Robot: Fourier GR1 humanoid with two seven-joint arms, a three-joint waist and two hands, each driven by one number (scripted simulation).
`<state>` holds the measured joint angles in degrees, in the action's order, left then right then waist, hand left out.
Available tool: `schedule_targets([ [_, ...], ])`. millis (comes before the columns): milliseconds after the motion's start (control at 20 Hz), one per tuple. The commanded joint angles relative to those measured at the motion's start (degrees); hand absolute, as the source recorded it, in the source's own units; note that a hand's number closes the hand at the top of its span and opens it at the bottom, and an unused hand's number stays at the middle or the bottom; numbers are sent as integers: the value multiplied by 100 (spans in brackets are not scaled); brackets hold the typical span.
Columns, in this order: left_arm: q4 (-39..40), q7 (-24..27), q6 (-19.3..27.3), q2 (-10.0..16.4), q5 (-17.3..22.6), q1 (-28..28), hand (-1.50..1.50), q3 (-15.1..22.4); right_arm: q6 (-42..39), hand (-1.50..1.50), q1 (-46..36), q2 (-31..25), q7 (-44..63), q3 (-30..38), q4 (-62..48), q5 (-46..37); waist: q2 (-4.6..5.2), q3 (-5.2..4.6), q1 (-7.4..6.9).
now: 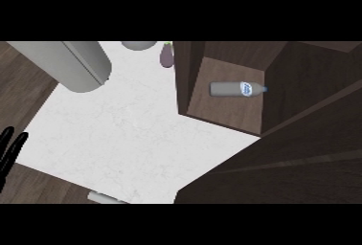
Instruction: Pick up the bottled water, place it into the cabinet and close the cabinet
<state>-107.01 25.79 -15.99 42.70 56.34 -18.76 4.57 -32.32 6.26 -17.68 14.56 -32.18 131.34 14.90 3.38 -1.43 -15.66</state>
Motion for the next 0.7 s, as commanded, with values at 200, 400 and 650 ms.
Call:
schedule_targets([
  [200,216,-41,-40,24,71,49,-150,-76,482,150,-1657,590,1141,206,-1088,-243,-65,17,128],
  [400,239,-15,-80,16,103,-8,-150,-120,727,150,-2299,981,1560,308,-1739,-286,-108,34,135],
  [650,293,40,-125,-3,67,-22,-150,-164,1056,150,-3383,1580,1981,629,-2861,-249,-119,64,202],
])
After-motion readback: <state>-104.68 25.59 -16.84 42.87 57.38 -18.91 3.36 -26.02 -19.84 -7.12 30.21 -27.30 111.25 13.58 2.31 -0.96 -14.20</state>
